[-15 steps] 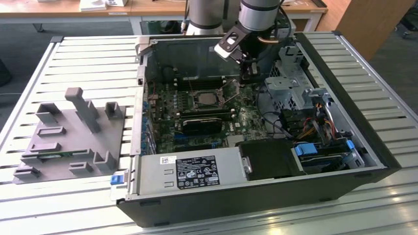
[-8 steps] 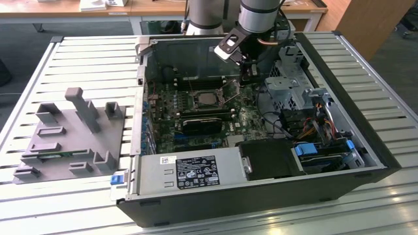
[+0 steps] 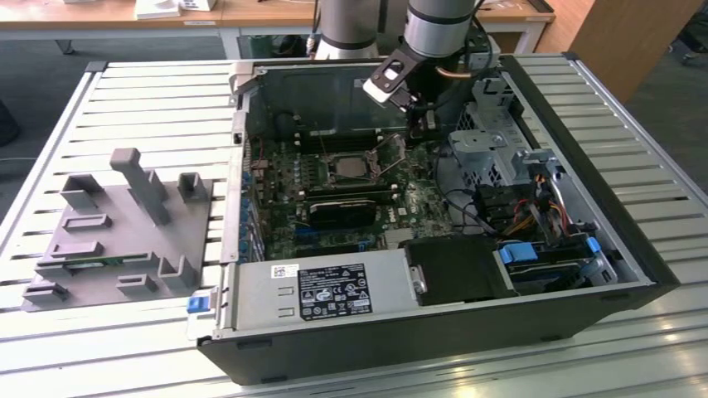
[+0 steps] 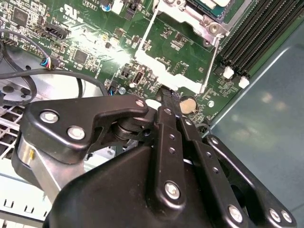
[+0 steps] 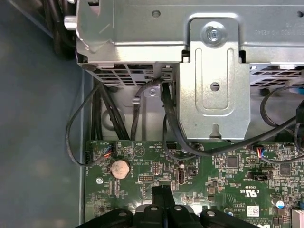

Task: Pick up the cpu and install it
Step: 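Close the cpu cover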

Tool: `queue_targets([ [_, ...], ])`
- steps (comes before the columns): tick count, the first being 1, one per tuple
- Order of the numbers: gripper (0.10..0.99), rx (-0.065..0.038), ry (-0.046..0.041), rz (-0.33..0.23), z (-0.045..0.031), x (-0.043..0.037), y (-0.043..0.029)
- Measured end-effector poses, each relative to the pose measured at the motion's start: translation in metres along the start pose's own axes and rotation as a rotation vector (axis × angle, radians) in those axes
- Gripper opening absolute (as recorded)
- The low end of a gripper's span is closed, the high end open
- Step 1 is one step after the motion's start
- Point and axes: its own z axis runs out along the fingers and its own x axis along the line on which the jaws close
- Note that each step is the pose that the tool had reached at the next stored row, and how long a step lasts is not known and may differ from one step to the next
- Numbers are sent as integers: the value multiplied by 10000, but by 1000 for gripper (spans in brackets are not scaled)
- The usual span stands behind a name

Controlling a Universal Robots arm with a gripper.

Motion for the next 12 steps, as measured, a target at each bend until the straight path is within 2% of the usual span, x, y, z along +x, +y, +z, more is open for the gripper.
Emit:
queue_targets([
  [3,106,0,1,2,2,-15,-9],
  [10,106,0,-1,0,-3,-17,-137],
  [12,106,-1,2,1,-1,-18,-154],
])
